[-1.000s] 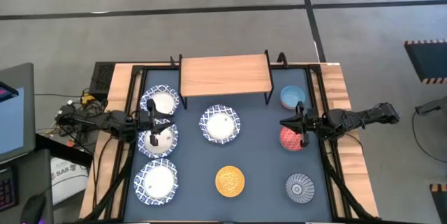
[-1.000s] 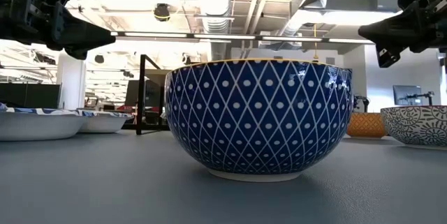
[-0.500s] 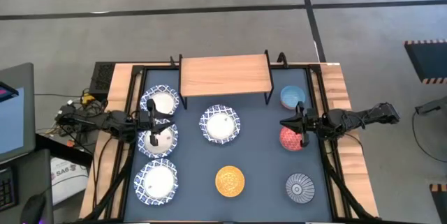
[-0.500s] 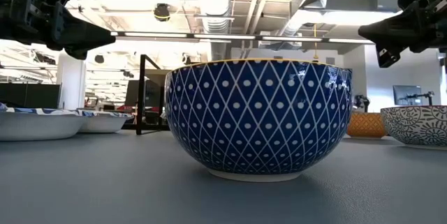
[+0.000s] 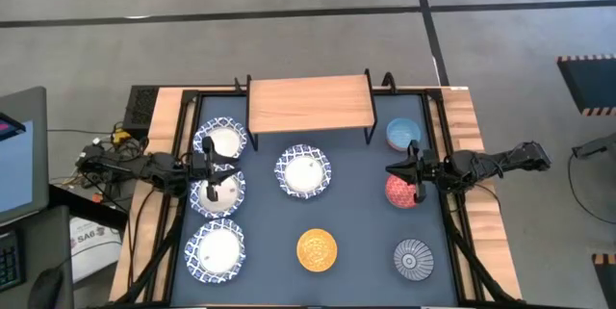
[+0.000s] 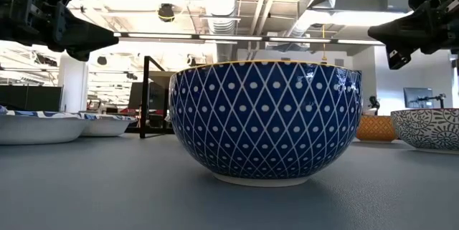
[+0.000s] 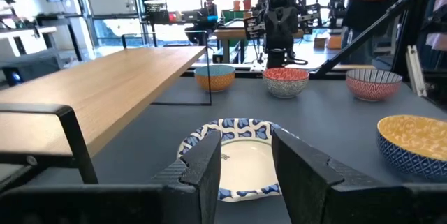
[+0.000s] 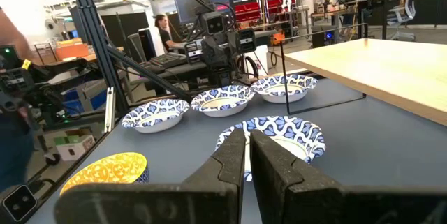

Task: Place and stack bowls onto a shelf

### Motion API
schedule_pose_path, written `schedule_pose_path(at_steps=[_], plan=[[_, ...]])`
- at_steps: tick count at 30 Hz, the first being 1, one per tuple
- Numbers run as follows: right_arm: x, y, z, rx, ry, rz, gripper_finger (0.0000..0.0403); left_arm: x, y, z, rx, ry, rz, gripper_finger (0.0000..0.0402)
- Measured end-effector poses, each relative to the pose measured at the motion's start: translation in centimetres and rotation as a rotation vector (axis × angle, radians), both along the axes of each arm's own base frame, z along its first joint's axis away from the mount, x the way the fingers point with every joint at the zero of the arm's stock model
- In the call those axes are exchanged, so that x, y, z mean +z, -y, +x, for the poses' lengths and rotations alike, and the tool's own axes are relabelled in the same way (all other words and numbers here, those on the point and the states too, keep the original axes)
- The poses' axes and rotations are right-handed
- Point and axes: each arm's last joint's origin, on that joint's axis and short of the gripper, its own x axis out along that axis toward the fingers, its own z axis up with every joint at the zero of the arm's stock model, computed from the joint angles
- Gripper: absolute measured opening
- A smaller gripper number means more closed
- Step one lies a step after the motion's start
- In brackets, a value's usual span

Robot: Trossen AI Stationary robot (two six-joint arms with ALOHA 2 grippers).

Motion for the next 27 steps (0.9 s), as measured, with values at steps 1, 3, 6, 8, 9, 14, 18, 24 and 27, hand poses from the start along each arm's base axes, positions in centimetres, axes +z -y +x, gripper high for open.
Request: schedule_pose_path(at_steps=[1, 3, 6, 8, 9, 14, 18, 24, 27], plan=[[0.01, 0.00, 0.00, 0.000, 0.000, 0.000, 0.0052, 0.01, -0.01, 0.00, 0.006, -0.005, 0.024, 0.0116], [0.00, 0.00, 0.00, 0.000, 0.000, 0.000, 0.0052, 0.12, -0.03, -0.01, 0.013, 0.002, 0.045, 0.0116], [0.00, 0.00, 0.00, 0.000, 0.000, 0.000, 0.0052, 0.22, -0.08, -0.03, 0.029, 0.019, 0.013, 0.0116], [0.00, 0.00, 0.00, 0.000, 0.000, 0.000, 0.0052, 0.25, -0.21, -0.07, 0.073, 0.035, -0.038, 0.0116], [0.01, 0.00, 0.00, 0.000, 0.001, 0.000, 0.0052, 0.25, -0.30, -0.10, 0.103, 0.042, -0.065, 0.0116], [0.00, 0.00, 0.00, 0.000, 0.000, 0.000, 0.0052, 0.25, -0.53, -0.18, 0.176, 0.097, -0.233, 0.0116], [0.00, 0.00, 0.00, 0.000, 0.000, 0.000, 0.0052, 0.25, -0.64, -0.23, 0.206, 0.156, -0.389, 0.0116], [0.00, 0.00, 0.00, -0.002, -0.002, -0.019, 0.0052, 0.15, -0.85, -0.34, 0.280, 0.222, -0.534, 0.0116], [0.00, 0.15, 0.00, -0.038, -0.016, -0.190, 0.0052, 0.01, -0.83, -0.29, 0.277, 0.223, -0.572, 0.0116]])
